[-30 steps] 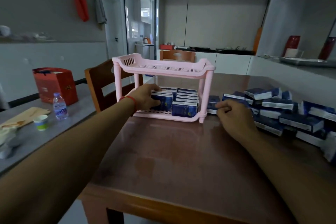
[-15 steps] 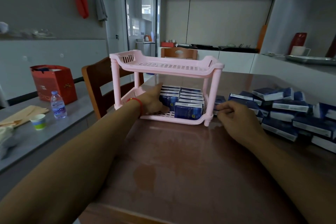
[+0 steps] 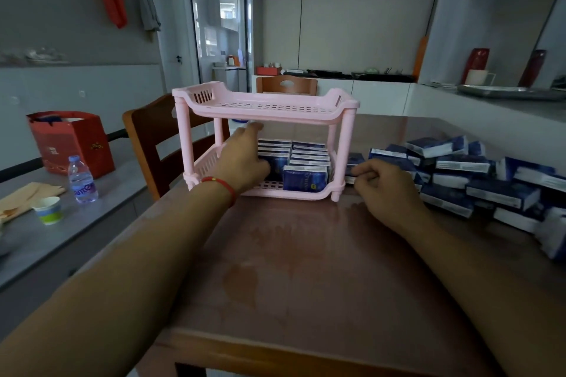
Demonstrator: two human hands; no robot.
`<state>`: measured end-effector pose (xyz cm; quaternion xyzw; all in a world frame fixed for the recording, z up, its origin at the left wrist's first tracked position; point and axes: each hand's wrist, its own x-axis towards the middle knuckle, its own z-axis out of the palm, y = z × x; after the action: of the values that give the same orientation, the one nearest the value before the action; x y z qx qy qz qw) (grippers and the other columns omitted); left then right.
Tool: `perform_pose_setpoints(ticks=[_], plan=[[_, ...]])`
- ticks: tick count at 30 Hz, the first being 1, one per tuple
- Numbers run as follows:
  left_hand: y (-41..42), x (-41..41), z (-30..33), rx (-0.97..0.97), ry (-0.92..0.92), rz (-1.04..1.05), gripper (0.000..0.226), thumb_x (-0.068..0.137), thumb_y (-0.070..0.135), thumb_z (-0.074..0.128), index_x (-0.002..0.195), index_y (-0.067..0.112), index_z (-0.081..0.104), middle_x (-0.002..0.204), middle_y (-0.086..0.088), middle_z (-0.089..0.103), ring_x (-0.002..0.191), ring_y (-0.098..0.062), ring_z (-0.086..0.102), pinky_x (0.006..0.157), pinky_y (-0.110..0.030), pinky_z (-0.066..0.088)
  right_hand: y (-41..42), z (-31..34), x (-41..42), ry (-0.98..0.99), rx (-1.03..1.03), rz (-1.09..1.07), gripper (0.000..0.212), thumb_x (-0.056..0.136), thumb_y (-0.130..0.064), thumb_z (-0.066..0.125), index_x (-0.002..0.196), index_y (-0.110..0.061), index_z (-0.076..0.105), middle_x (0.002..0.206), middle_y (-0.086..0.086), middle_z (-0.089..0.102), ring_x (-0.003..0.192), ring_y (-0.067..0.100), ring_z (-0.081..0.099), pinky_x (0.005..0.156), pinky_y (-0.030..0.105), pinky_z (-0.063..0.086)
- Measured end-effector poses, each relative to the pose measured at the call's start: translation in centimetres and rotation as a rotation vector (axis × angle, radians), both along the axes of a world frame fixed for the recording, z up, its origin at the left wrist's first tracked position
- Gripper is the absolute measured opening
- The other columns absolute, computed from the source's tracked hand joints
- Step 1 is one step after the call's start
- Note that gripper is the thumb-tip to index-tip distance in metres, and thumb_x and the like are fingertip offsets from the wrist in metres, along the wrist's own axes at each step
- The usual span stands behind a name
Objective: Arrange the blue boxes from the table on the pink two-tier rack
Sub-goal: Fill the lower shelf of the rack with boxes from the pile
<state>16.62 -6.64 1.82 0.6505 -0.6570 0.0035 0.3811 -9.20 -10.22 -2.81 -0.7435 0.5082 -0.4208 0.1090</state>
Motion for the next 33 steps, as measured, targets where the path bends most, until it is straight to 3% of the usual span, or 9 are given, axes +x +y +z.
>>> perform_pose_setpoints(ticks=[2,5,10,16,20,23,26,30,33], plan=[[0.3,-1.1,-0.2,-0.164,-0.02,0.087,0.043,0.078,0.003,0.067,0.12,0.005,0.062,0.123,-0.016,0.063,0.112,-0.033,0.06,0.094,-0.039,0.05,0.4,-0.1,-0.2,0.019,-0.025,-0.016,0.017,0.092,-0.012,0.06,0.106,-0.016,0.068,0.087,-0.002,0.068,0.069,0.006,0.059,0.062,0.021,0.044],[1.3,-3.0,-1.0,-0.195,-0.024,0.116,0.027,0.077,0.004,0.069,0.104,0.005,0.066,0.11,-0.015,0.066,0.1,-0.031,0.062,0.082,-0.032,0.048,1.1,0.1,-0.5,0.026,-0.061,-0.054,0.016,0.089,-0.012,0.06,0.103,-0.015,0.068,0.084,-0.003,0.068,0.073,0.013,0.062,0.072,0.033,0.055],[2.2,-4.2,-2.5,0.024,0.212,0.004,0.037,0.079,0.002,0.067,0.113,0.009,0.055,0.105,-0.01,0.07,0.099,-0.029,0.065,0.087,-0.038,0.054,2.6,0.4,-0.5,0.081,-0.073,-0.06,0.017,0.09,-0.013,0.058,0.101,-0.019,0.069,0.092,-0.001,0.071,0.083,0.017,0.065,0.078,0.038,0.057],[2.2,-4.2,-2.6,0.011,0.206,-0.015,0.049,0.076,-0.001,0.065,0.121,0.008,0.049,0.102,-0.013,0.072,0.098,-0.032,0.066,0.088,-0.04,0.053,4.1,0.5,-1.5,0.148,-0.083,-0.083,0.019,0.09,-0.013,0.056,0.105,-0.018,0.067,0.098,0.002,0.07,0.087,0.019,0.065,0.078,0.037,0.056],[2.8,-4.1,-2.6,-0.147,0.026,0.031,0.033,0.077,0.0,0.065,0.108,0.005,0.056,0.107,-0.02,0.065,0.097,-0.038,0.061,0.083,-0.043,0.05,5.9,1.4,-3.1,0.34,-0.119,-0.086,0.021,0.089,-0.018,0.057,0.109,-0.021,0.063,0.102,-0.001,0.065,0.09,0.019,0.061,0.077,0.036,0.053],[4.4,-5.1,-2.1,-0.272,-0.162,0.069,0.019,0.078,0.003,0.067,0.092,0.009,0.054,0.103,-0.017,0.061,0.089,-0.037,0.06,0.07,-0.046,0.053,8.0,1.8,-6.5,0.344,-0.192,-0.142,0.019,0.089,-0.017,0.058,0.107,-0.02,0.063,0.098,-0.002,0.061,0.09,0.018,0.057,0.076,0.037,0.051],[6.2,-6.9,-2.1,-0.316,-0.225,-0.119,0.027,0.075,0.001,0.068,0.084,0.013,0.047,0.094,-0.011,0.058,0.082,-0.033,0.057,0.064,-0.042,0.052,10.1,1.8,-11.8,0.389,-0.244,-0.254,0.02,0.088,-0.016,0.061,0.107,-0.018,0.064,0.101,0.0,0.062,0.095,0.019,0.057,0.081,0.037,0.051],[7.8,-11.4,-1.9,-0.262,-0.279,-0.45,0.031,0.071,0.0,0.067,0.083,0.021,0.047,0.083,0.008,0.045,0.07,-0.016,0.045,0.061,-0.027,0.037,11.5,2.0,-18.8,0.474,-0.278,-0.457,0.026,0.082,-0.017,0.066,0.108,-0.016,0.067,0.109,0.006,0.062,0.102,0.028,0.058,0.088,0.042,0.047],[8.2,-16.0,-1.9,-0.159,-0.32,-0.579,0.027,0.072,0.009,0.065,0.092,0.024,0.056,0.092,0.009,0.051,0.075,-0.014,0.054,0.066,-0.033,0.046,12.3,1.6,-21.7,0.508,-0.238,-0.559,0.034,0.081,-0.021,0.067,0.115,-0.017,0.063,0.116,0.007,0.057,0.109,0.03,0.052,0.09,0.043,0.042]])
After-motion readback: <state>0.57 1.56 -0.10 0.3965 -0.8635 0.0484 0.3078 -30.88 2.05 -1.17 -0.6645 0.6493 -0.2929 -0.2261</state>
